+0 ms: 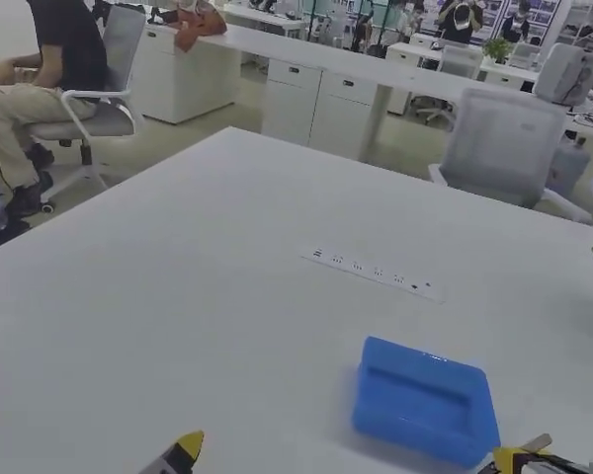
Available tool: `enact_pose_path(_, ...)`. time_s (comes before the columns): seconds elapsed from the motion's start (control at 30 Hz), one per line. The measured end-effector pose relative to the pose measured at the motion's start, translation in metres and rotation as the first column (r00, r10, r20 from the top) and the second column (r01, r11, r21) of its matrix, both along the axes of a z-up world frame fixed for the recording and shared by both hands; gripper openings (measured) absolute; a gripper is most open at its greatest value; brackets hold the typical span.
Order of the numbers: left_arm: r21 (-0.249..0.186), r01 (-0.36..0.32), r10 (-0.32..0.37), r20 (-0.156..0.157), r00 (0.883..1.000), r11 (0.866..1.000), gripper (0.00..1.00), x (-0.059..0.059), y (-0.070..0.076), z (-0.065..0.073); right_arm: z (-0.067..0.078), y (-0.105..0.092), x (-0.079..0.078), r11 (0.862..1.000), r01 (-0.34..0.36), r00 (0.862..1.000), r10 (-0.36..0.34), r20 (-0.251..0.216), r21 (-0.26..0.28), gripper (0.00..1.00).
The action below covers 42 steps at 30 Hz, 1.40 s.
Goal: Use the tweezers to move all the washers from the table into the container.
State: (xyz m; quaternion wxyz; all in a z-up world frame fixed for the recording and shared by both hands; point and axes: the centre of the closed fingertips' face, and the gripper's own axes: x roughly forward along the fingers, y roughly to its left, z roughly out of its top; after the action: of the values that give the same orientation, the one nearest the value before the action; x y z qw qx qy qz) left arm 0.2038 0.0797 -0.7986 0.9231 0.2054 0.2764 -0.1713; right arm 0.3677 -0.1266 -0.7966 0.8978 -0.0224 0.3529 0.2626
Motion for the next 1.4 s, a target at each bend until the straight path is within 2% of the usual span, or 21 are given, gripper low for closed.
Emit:
enact_pose_path(0.13,0.0,0.0,0.0,0.004,1.0,1.0,0.94,0.0,0.0,0.0,0.011,-0.001,0.001,0.999,0.022,1.0,-0.022,-0.005,0.047,0.01)
enact_pose_path(0.2,0.001,0.001,-0.001,0.005,1.0,1.0,0.94,0.0,0.0,0.0,0.014,-0.001,0.001,0.999,0.017,1.0,-0.017,-0.001,0.051,0.01)
enact_pose_path(0.53,0.011,0.001,-0.001,0.003,1.0,1.0,0.93,0.0,0.0,-0.001,0.038,0.002,0.004,0.999,0.003,0.998,-0.005,0.056,0.049,0.01)
enact_pose_path(0.67,0.014,0.0,0.0,0.0,1.0,1.0,0.93,0.0,0.001,-0.001,0.043,0.007,0.011,0.999,-0.004,0.997,0.0,0.076,0.05,0.01)
enact_pose_path(0.77,0.018,0.0,0.001,-0.004,1.0,1.0,0.93,0.0,0.001,-0.002,0.044,0.011,0.018,0.999,-0.016,0.995,0.014,0.103,0.027,0.01)
enact_pose_path(0.97,0.016,-0.006,0.006,-0.01,1.0,1.0,0.93,0.0,0.002,-0.003,0.036,0.015,0.033,0.999,-0.029,0.993,0.032,0.115,-0.027,0.01)
enact_pose_path(1.2,0.022,-0.005,0.006,-0.022,1.0,1.0,0.92,-0.001,0.002,-0.005,0.017,0.018,0.047,0.994,-0.048,0.994,0.057,0.094,-0.098,0.01)
enact_pose_path(1.4,0.016,-0.008,0.008,-0.04,0.999,1.0,0.88,-0.002,0.002,-0.007,-0.003,0.02,0.051,0.984,-0.074,0.995,0.085,0.061,-0.159,0.01)
